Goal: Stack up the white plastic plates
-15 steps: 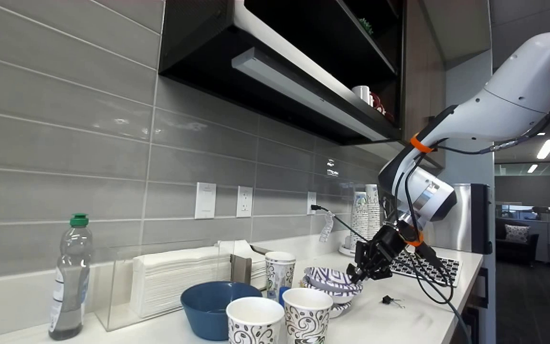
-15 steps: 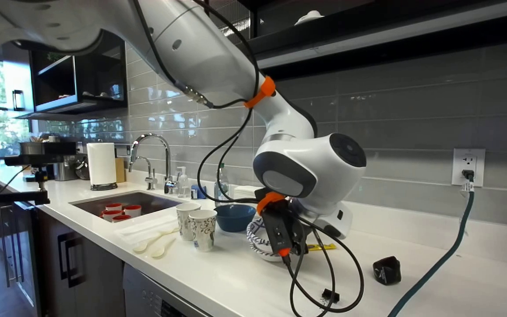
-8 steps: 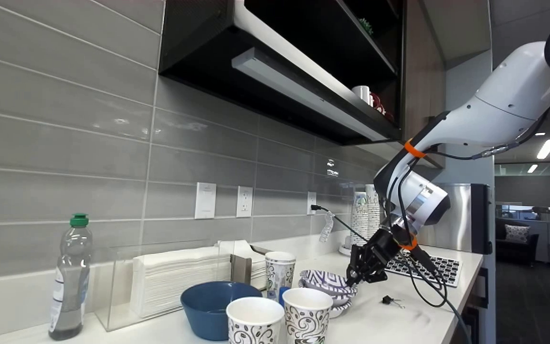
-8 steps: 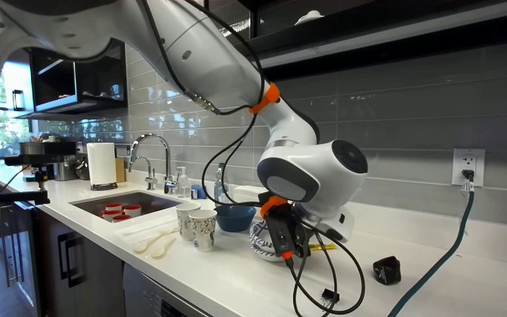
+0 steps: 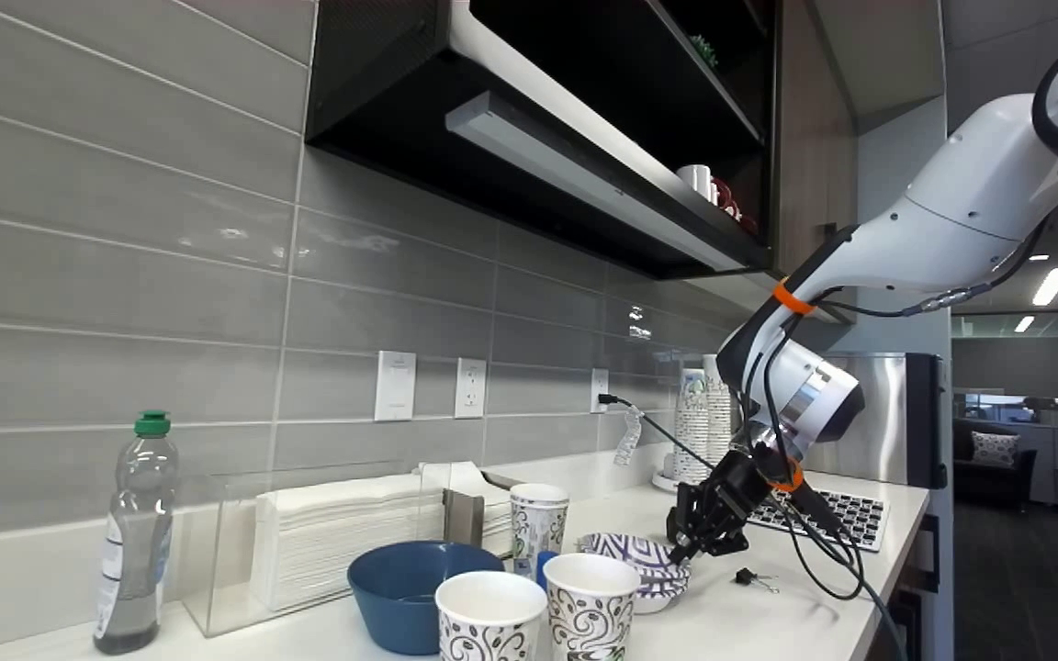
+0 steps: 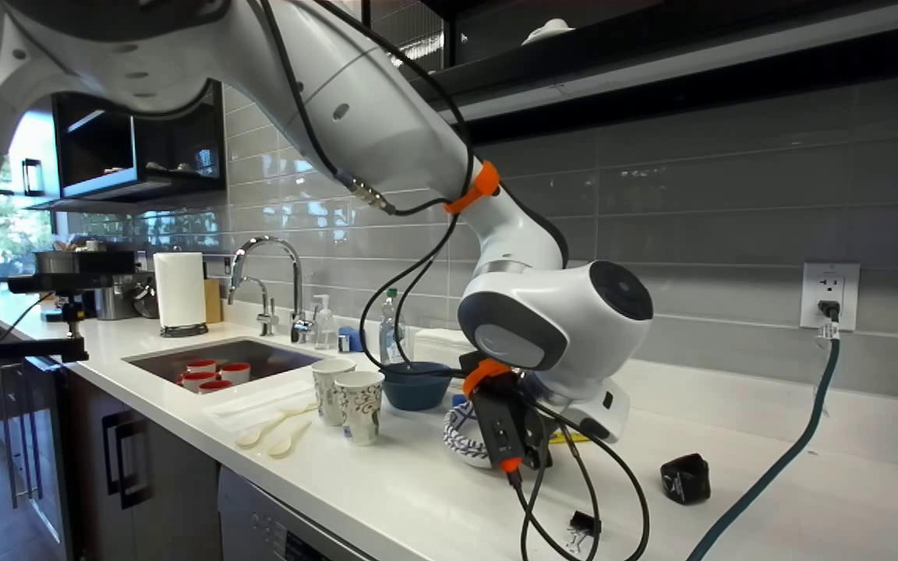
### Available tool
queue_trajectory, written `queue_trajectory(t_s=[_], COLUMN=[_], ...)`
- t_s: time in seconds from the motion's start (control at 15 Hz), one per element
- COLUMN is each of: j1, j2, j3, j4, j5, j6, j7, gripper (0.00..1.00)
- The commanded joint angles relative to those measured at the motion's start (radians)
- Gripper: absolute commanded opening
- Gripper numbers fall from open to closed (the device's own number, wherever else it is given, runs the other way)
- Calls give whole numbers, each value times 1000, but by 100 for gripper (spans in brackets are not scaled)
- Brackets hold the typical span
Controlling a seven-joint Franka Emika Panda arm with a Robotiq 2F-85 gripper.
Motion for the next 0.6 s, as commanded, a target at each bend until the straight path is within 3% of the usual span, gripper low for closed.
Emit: queue_trajectory(t_s=[0.0,0.33,0.4,0.53], j1=[9,0,-1,-1], j2=[-18,-50,-59,-85], j3=[-12,-19,-20,-19], j4=[-13,-40,-48,-65], j5=[-56,-140,-151,-175], j6=[48,84,87,91], j7=[38,83,89,102], gripper=[1,1,28,36])
